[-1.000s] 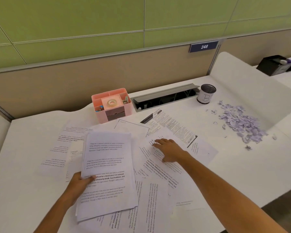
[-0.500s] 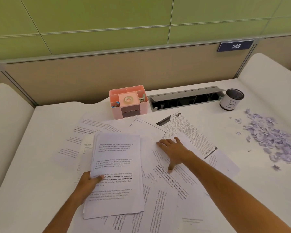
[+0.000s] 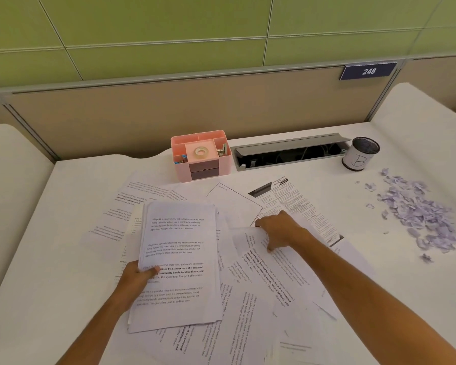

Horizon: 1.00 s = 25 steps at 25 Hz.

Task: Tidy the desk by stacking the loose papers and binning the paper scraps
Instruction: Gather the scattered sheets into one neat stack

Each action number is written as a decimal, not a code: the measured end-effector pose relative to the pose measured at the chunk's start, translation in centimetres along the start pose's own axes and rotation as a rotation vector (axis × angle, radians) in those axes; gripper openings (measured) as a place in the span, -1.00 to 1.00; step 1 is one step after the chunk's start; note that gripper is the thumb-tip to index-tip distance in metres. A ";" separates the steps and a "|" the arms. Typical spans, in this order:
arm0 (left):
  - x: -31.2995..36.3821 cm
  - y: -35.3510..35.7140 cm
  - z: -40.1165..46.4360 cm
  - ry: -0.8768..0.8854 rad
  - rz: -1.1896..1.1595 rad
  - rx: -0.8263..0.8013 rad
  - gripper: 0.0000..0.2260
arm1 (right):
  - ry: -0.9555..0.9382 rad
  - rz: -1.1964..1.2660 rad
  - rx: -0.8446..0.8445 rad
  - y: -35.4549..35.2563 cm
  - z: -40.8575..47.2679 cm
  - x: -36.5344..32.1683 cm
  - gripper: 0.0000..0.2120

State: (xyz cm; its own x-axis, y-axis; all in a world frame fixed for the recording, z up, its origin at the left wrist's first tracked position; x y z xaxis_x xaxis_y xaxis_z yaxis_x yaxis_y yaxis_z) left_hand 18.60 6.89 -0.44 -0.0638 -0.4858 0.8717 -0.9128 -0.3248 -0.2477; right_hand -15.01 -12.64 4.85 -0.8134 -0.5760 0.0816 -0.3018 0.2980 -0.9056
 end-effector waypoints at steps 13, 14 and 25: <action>-0.3 -0.1 -0.3 -0.067 -0.217 0.069 -0.72 | 0.197 0.087 0.234 -12.3 -2.5 4.2 -0.74; -0.4 -0.1 -0.4 -0.076 -0.241 0.080 -0.72 | 0.207 0.125 0.267 -13.6 -3.1 4.1 -0.75; 0.6 0.2 -1.4 -0.075 -0.342 0.129 -0.83 | 0.122 1.496 0.293 -11.9 -4.4 -5.0 -0.82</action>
State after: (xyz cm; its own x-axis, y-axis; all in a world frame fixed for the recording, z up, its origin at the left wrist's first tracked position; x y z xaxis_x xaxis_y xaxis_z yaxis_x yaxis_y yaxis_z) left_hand 17.77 7.68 0.61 0.2704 -0.3880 0.8811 -0.8176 -0.5757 -0.0026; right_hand -9.52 -10.00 17.07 -0.3121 0.1754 -0.9337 0.9010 0.3663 -0.2324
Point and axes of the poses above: each hand's wrist, its own z-axis towards the middle knuckle, its own y-axis out of the palm, x = y × z, the point moved 5 cm from there along z, towards the middle knuckle, and after that the axes turned 6 degrees about y, right-handed, at the moved point
